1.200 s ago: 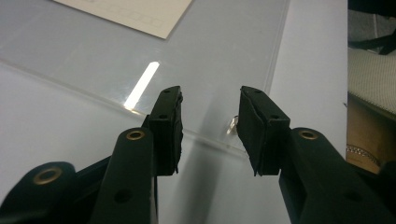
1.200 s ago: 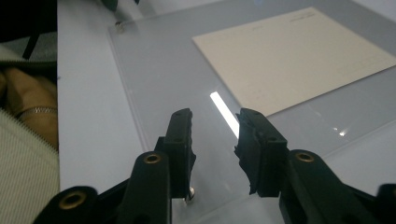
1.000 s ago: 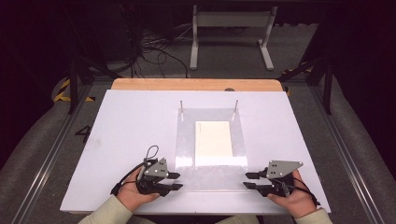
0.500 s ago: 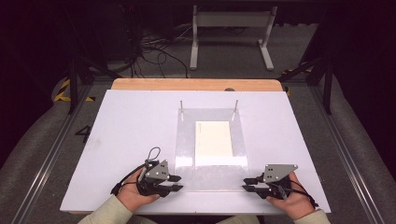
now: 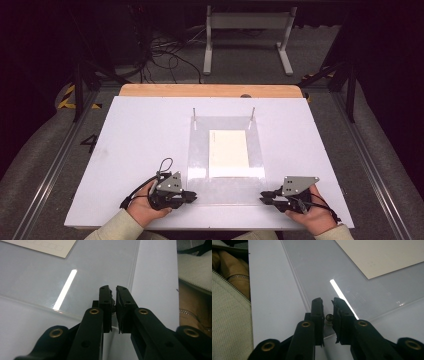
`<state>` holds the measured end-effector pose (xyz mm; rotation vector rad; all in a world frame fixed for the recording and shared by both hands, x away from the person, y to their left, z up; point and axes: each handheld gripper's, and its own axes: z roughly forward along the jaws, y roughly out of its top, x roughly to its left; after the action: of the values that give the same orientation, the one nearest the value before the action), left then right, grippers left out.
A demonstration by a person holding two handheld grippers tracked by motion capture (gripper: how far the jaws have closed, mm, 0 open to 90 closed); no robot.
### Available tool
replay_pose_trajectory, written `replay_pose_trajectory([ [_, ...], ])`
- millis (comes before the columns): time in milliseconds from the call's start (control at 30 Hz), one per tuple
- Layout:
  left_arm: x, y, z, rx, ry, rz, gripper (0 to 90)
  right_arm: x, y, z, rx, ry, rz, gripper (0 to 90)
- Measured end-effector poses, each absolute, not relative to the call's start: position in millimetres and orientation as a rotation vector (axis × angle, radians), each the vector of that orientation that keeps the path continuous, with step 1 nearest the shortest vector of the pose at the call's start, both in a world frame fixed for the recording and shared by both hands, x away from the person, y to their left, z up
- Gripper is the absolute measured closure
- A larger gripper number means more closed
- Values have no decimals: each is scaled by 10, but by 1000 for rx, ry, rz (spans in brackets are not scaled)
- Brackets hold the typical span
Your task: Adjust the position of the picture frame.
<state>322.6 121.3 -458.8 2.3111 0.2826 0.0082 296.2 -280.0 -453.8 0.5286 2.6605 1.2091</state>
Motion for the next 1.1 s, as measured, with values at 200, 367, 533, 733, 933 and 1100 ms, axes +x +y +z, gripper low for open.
replay_pose_trajectory([
  [200,3159,1221,-4557,2349,228,-75,837,2872,-2788,-4525,521,2715,1220,830],
  [367,3092,1225,-4544,2369,209,-110,837,2757,-2776,-4522,496,2749,1229,830],
  [533,3030,1215,-4539,2378,179,-142,838,2686,-2775,-4520,474,2783,1237,831],
  [733,3007,1204,-4541,2379,167,-162,838,2668,-2802,-4524,457,2799,1251,830],
  [933,2983,1176,-4538,2382,150,-187,830,2647,-2823,-4512,463,2810,1241,815],
  [1100,3020,1242,-4454,2313,182,-157,704,2661,-2829,-4426,465,2723,1305,734],
])
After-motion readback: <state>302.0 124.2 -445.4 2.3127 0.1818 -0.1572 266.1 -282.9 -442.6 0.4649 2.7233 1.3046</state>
